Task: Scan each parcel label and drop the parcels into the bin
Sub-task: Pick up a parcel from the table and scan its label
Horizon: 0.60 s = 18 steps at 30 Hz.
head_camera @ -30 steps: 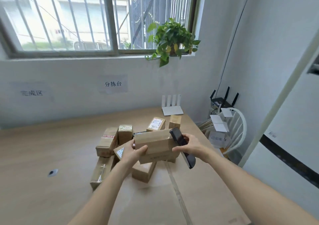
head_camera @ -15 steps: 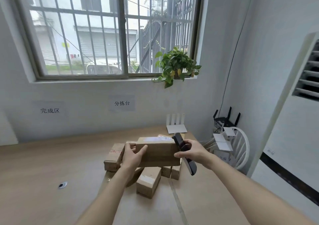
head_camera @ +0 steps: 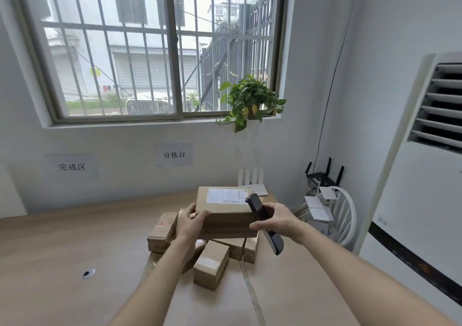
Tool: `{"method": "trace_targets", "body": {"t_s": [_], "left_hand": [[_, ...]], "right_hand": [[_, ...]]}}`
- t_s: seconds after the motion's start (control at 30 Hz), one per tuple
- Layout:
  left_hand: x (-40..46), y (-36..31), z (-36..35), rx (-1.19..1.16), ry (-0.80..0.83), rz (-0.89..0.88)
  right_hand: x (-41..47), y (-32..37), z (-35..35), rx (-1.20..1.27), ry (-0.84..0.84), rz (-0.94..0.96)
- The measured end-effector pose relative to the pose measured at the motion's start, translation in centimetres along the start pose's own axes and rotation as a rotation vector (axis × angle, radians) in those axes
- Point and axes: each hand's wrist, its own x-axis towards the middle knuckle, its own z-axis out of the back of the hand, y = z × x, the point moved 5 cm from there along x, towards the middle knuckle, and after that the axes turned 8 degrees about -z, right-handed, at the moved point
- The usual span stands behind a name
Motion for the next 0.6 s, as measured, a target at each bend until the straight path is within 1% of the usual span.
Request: {"method": "trace_targets", "body": {"t_s": [0.1,0.2,0.3,0.43,0.6], "left_hand": [[-0.4,-0.4,-0.4,-0.057,0.021,-0.023],[-0.9,-0.6,-0.8,-0.102,0.059,-0.003],[-1.0,-0.8,-1.1,-0.123,0.09,0.019],[-0.6,-1.1,-1.0,-0.089,0.1,0.014],[-0.8,-1.7,-1.3,0.01,0.224,-0.023]], "right_hand": [[-0.4,0.1,0.7,-0.017,-0.045,0.008],[-0.5,0.2,1.7,-0.058,-0.124,0.03],[-0.8,0.8,2.1,-0.09,-0.129,0.042],[-0.9,1.0,2.4,-0.129,-0.131,0.044],[-0.6,1.2,2.9,-0.165,-0.148,0.057]]}}
